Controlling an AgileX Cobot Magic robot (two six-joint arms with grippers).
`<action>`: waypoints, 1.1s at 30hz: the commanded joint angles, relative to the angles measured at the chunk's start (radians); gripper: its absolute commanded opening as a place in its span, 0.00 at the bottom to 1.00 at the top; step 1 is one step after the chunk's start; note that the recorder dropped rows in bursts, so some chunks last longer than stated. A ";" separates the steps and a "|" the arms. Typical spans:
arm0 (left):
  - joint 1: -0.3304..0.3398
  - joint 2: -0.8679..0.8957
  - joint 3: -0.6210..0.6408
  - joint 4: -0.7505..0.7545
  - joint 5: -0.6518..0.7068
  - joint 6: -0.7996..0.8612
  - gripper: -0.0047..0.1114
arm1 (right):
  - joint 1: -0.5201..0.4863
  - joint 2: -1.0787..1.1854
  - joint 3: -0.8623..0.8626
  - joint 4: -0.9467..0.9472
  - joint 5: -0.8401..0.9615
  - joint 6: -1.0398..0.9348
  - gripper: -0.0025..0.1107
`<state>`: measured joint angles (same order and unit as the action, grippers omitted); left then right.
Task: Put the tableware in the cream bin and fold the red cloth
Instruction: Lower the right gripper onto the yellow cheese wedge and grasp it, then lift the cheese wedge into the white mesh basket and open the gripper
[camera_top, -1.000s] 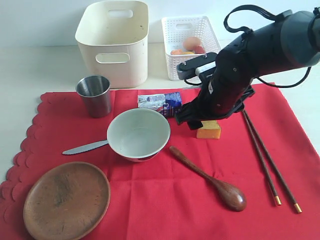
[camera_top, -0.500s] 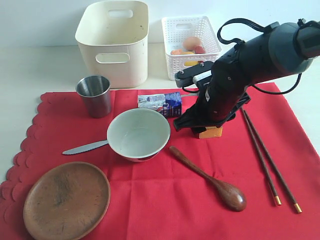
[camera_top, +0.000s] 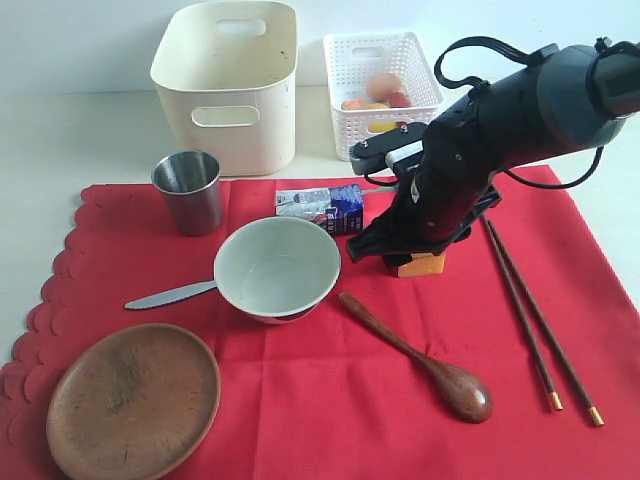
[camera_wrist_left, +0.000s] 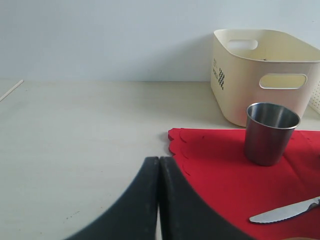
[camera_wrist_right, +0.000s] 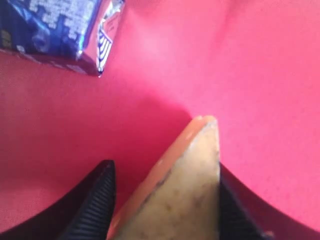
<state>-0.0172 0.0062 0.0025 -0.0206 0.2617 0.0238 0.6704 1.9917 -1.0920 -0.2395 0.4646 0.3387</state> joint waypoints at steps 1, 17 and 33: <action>-0.005 -0.006 -0.003 0.001 -0.006 -0.002 0.06 | 0.004 -0.004 -0.004 -0.003 0.008 -0.002 0.22; -0.005 -0.006 -0.003 0.001 -0.006 -0.002 0.06 | 0.004 -0.265 -0.006 -0.037 0.069 -0.026 0.02; -0.005 -0.006 -0.003 0.001 -0.006 -0.002 0.06 | -0.066 -0.280 -0.183 -0.321 0.033 0.111 0.02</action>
<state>-0.0172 0.0062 0.0025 -0.0206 0.2617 0.0238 0.6426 1.6872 -1.2408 -0.5265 0.5093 0.4329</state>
